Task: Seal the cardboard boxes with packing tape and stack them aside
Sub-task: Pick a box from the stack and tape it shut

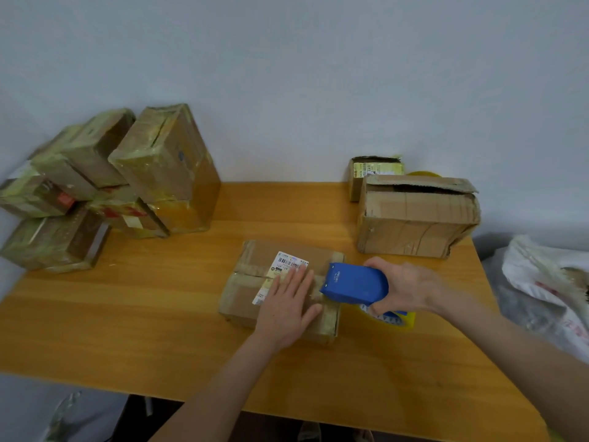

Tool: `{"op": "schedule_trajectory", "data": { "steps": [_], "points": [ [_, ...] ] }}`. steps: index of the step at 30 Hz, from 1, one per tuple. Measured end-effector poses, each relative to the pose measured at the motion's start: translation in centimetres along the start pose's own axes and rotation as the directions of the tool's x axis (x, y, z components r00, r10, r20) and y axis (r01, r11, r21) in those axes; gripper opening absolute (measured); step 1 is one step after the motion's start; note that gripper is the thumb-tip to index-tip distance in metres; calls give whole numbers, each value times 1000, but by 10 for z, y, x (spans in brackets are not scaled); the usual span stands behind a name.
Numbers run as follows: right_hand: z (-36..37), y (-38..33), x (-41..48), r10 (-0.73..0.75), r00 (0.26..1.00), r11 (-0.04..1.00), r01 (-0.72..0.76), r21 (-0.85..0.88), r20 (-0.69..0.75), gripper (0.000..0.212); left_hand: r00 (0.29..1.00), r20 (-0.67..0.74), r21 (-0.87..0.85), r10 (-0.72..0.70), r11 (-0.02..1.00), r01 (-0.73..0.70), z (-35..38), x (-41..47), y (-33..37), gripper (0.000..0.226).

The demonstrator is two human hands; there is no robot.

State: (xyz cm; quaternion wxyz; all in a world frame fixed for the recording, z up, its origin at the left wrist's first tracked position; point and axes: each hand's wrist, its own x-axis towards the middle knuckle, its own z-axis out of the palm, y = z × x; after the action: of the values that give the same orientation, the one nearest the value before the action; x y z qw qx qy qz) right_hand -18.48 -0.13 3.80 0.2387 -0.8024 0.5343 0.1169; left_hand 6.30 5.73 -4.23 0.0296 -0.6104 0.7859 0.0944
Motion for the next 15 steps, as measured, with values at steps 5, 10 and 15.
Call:
{"op": "schedule_trajectory", "data": {
  "steps": [5, 10, 15],
  "points": [
    [-4, 0, 3, -15, 1000, 1000, 14, 4, 22, 77, 998, 51, 30, 29, 999, -30, 10, -1, 4, 76],
    [-3, 16, -5, -29, 999, 995, 26, 97, 31, 77, 997, 54, 15, 56, 998, -57, 10, -3, 0, 90],
    [5, 40, -22, 20, 997, 993, -28, 116, 70, 74, 997, 49, 16, 65, 998, -66, 11, -2, -3, 88]
  ]
}}
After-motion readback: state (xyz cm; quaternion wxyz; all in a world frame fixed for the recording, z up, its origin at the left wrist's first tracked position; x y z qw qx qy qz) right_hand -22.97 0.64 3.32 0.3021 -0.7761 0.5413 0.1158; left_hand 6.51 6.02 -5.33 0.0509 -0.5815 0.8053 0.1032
